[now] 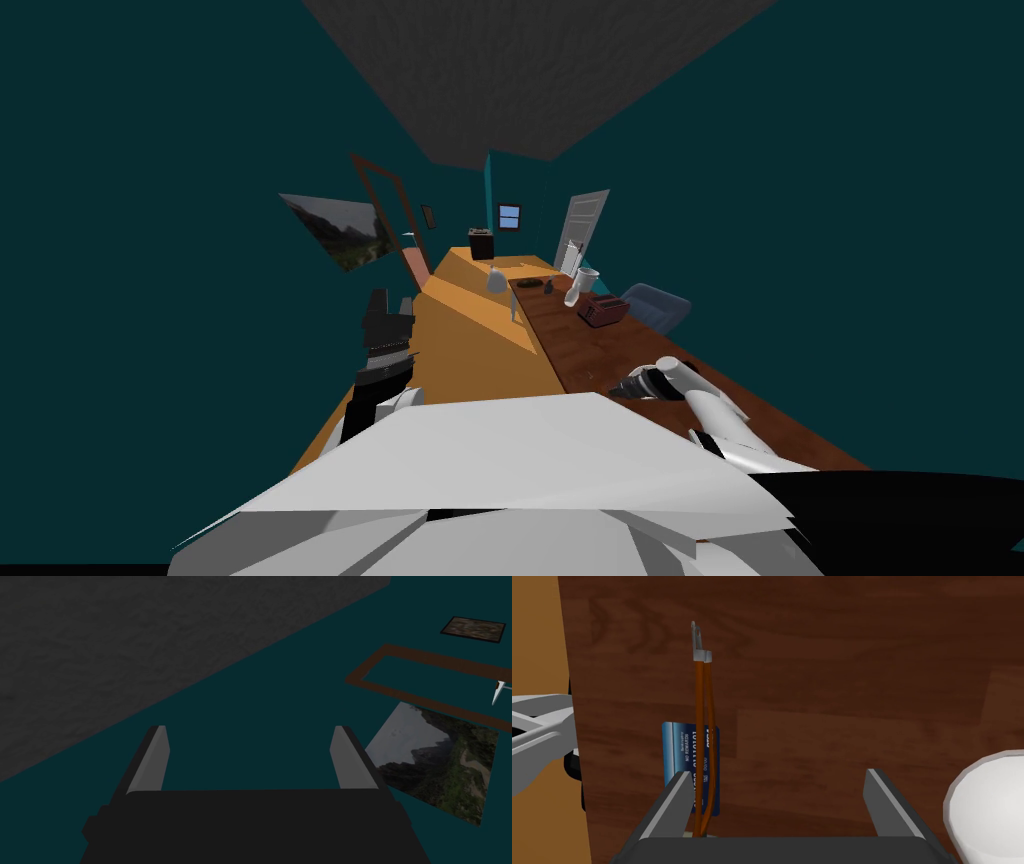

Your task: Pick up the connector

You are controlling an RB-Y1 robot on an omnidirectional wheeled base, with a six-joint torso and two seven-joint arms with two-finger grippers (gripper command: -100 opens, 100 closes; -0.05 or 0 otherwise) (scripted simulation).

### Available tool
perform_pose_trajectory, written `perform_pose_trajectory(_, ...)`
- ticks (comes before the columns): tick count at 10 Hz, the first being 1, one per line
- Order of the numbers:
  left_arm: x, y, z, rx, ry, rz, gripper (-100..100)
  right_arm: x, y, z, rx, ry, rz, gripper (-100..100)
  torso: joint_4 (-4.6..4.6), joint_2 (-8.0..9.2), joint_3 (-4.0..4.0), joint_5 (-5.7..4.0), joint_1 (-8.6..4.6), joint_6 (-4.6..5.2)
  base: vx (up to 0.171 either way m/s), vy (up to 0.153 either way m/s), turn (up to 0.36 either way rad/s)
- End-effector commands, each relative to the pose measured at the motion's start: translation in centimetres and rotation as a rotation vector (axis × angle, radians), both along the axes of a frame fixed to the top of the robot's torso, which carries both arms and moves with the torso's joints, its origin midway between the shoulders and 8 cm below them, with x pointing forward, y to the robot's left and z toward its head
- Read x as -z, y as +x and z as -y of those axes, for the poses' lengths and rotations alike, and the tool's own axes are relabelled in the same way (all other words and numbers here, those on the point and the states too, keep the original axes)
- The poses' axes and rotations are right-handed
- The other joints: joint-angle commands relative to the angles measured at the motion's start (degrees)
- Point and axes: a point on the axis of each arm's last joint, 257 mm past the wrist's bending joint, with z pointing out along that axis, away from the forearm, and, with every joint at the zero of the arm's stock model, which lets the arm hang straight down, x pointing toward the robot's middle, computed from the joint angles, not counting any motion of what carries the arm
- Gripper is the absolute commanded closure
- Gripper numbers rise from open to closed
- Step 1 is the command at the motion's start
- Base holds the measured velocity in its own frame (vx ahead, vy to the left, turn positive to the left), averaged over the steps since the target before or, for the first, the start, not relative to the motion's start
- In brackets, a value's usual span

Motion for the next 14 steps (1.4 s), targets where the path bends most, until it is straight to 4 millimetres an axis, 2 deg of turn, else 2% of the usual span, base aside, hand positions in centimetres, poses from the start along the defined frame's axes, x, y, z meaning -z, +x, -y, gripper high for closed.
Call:
perform_pose_trajectory(1, 0.0, 0.0, 0.0, 0.000, 0.000, 0.000, 0, 0.0, -0.4, -0.6, 0.013, 0.037, -0.016, -100, 0.00, 0.00, 0.00, 0.00, 0.00, 0.00, 0.010, -0.008, -0.009)
perform_pose_trajectory(6, 0.0, 0.0, 0.0, 0.000, 0.000, 0.000, 0, 0.8, -2.6, -4.5, 0.076, 0.219, -0.081, -100, 0.01, 0.04, 0.02, 0.01, 0.02, -0.01, 0.002, -0.007, -0.022)
perform_pose_trajectory(9, 0.0, 0.0, 0.0, 0.000, 0.000, 0.000, 0, 0.8, -2.7, -4.8, 0.079, 0.229, -0.084, -100, 0.01, 0.05, 0.03, 0.01, 0.03, -0.01, 0.000, 0.000, 0.000)
perform_pose_trajectory(10, 0.0, 0.0, 0.0, 0.000, 0.000, 0.000, 0, 0.8, -2.7, -4.8, 0.079, 0.231, -0.085, 0, 0.01, 0.05, 0.03, 0.02, 0.04, -0.01, 0.000, 0.000, 0.000)
perform_pose_trajectory(11, 0.0, 0.0, 0.0, 0.000, 0.000, 0.000, 0, 2.0, -2.8, -5.7, 0.078, 0.231, -0.085, -100, 0.01, 0.05, 0.03, 0.02, 0.05, -0.01, 0.010, -0.010, -0.005)
perform_pose_trajectory(13, 0.0, 0.0, 0.0, 0.000, 0.000, 0.000, 0, 3.1, -2.8, -6.6, 0.077, 0.232, -0.086, -100, 0.00, -0.02, -0.01, 0.00, 0.00, -0.02, 0.020, -0.016, -0.004)
perform_pose_trajectory(14, 0.0, 0.0, 0.0, 0.000, 0.000, 0.000, 0, 2.7, -2.8, -6.3, 0.077, 0.233, -0.086, -100, 0.00, -0.04, -0.02, 0.00, 0.00, -0.02, 0.011, -0.006, 0.002)
